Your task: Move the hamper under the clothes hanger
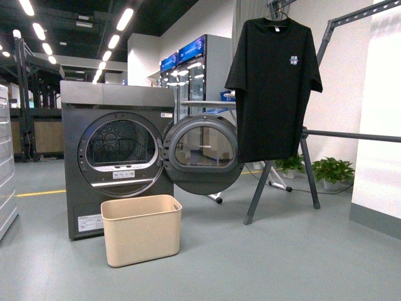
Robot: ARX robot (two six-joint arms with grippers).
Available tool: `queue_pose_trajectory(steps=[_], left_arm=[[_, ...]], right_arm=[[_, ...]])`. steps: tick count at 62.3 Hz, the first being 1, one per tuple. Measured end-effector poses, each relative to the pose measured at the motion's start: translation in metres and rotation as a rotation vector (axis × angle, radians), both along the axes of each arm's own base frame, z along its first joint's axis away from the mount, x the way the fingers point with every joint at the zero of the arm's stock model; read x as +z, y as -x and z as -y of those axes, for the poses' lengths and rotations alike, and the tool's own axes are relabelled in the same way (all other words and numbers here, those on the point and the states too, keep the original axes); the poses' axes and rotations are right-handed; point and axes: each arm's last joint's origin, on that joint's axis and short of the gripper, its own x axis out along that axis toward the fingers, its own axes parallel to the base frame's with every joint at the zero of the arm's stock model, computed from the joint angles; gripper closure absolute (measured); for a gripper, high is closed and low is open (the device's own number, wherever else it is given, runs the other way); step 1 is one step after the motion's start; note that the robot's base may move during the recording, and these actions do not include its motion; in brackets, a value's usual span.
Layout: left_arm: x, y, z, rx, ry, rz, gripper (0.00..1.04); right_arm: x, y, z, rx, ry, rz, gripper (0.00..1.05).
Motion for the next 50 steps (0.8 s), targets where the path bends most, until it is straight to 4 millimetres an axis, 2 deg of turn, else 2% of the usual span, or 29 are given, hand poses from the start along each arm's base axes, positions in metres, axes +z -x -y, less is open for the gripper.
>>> queue_pose_trajectory(steps=[50], left_arm=[[-0.0001, -0.0001, 0.0, 0.0, 0.0, -0.001, 0.07]], right_arm=[[0.0, 0.0, 0.0, 0.0, 0.0, 0.0, 0.08]])
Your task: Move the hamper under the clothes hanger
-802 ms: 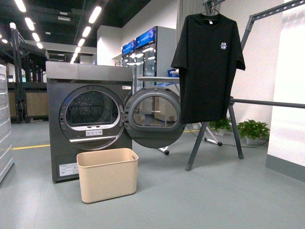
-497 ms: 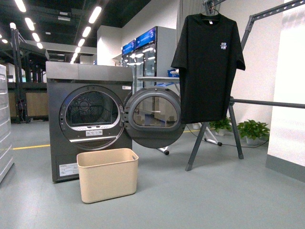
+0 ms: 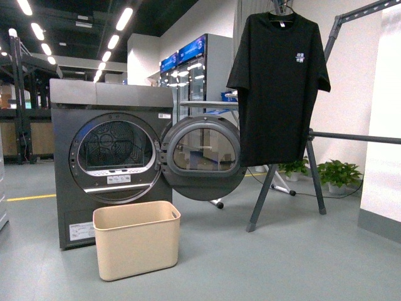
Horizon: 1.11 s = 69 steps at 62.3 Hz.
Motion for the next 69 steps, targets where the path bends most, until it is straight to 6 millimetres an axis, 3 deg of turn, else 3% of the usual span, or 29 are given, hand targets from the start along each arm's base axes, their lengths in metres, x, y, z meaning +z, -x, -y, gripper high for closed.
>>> queue_pose_trajectory(steps=[69], left_arm=[[0.0001, 0.0, 0.0, 0.0, 0.0, 0.0, 0.07]], right_arm=[[-0.0001, 0.0, -0.0001, 0.002, 0.0, -0.001, 0.08]])
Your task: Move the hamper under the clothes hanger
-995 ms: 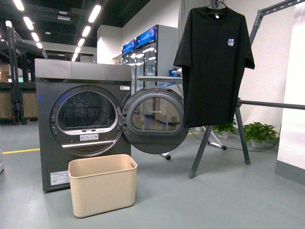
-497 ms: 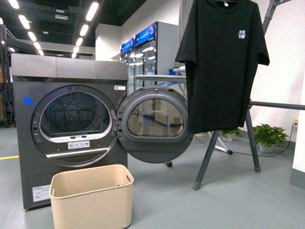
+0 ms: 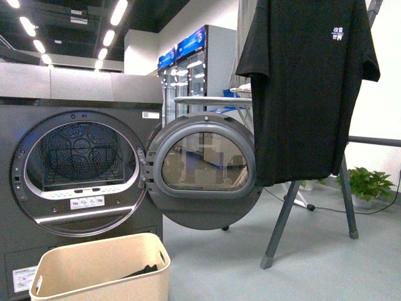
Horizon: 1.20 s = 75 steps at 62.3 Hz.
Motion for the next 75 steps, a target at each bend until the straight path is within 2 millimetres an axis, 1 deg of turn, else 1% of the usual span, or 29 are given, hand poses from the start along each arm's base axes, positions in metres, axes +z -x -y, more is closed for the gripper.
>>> queue_pose_trajectory(steps=[75], left_arm=[[0.0, 0.0, 0.0, 0.0, 0.0, 0.0, 0.07]], right_arm=[[0.0, 0.0, 0.0001, -0.002, 0.0, 0.0, 0.08]])
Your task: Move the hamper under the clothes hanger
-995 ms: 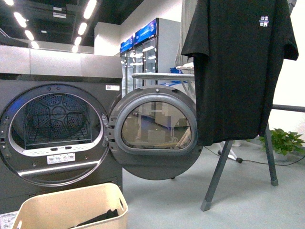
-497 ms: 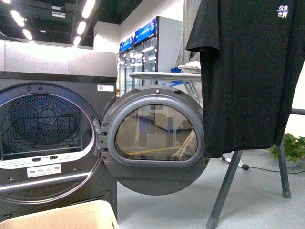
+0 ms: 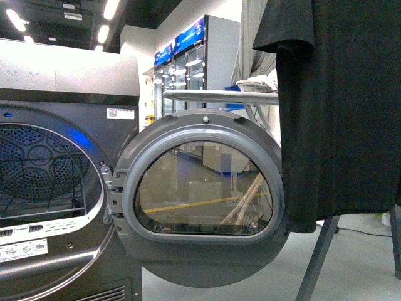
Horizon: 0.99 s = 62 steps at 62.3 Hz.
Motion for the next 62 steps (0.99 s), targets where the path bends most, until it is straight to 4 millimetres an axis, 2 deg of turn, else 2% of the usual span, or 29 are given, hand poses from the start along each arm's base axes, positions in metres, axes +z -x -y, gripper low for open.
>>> queue_pose_trajectory(steps=[62], left_arm=[[-0.0001, 0.0, -0.0001, 0.0, 0.0, 0.0, 0.07]], right_arm=[[-0.0001, 0.0, -0.0001, 0.001, 0.0, 0.0, 0.08]])
